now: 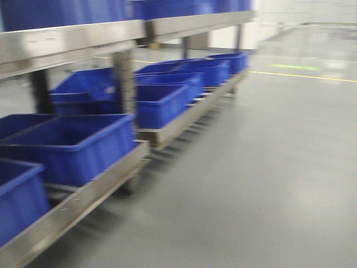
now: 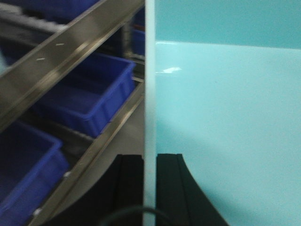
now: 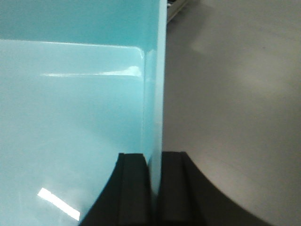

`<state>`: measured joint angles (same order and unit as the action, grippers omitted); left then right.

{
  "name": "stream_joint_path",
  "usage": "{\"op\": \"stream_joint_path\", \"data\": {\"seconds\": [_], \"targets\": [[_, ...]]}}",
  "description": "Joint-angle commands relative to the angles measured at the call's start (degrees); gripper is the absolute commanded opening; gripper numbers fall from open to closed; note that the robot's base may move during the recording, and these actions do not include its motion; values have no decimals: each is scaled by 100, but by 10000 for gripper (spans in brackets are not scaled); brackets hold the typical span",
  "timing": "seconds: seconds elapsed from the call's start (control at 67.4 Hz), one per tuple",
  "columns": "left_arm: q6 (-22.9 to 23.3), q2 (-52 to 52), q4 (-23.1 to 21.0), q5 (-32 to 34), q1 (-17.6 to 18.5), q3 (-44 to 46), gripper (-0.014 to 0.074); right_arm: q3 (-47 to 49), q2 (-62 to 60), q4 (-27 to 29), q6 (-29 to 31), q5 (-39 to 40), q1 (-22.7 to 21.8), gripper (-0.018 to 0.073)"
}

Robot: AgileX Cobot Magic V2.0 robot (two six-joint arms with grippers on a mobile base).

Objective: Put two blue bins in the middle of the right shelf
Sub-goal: 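Drive the base to the other shelf rack while holding the bin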

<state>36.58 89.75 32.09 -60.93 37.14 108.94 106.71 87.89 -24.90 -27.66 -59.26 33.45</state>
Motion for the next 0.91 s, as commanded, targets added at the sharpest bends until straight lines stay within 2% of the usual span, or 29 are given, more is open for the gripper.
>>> {"op": "stream_joint_path", "data": {"seconds": [0.0,0.89], "targets": [[9,-78,-68,353,74,67,-111,58,-20,-40,11,316,40,-153],[9,-78,-68,353,74,67,-111,58,-20,-40,11,316,40,-153]]}}
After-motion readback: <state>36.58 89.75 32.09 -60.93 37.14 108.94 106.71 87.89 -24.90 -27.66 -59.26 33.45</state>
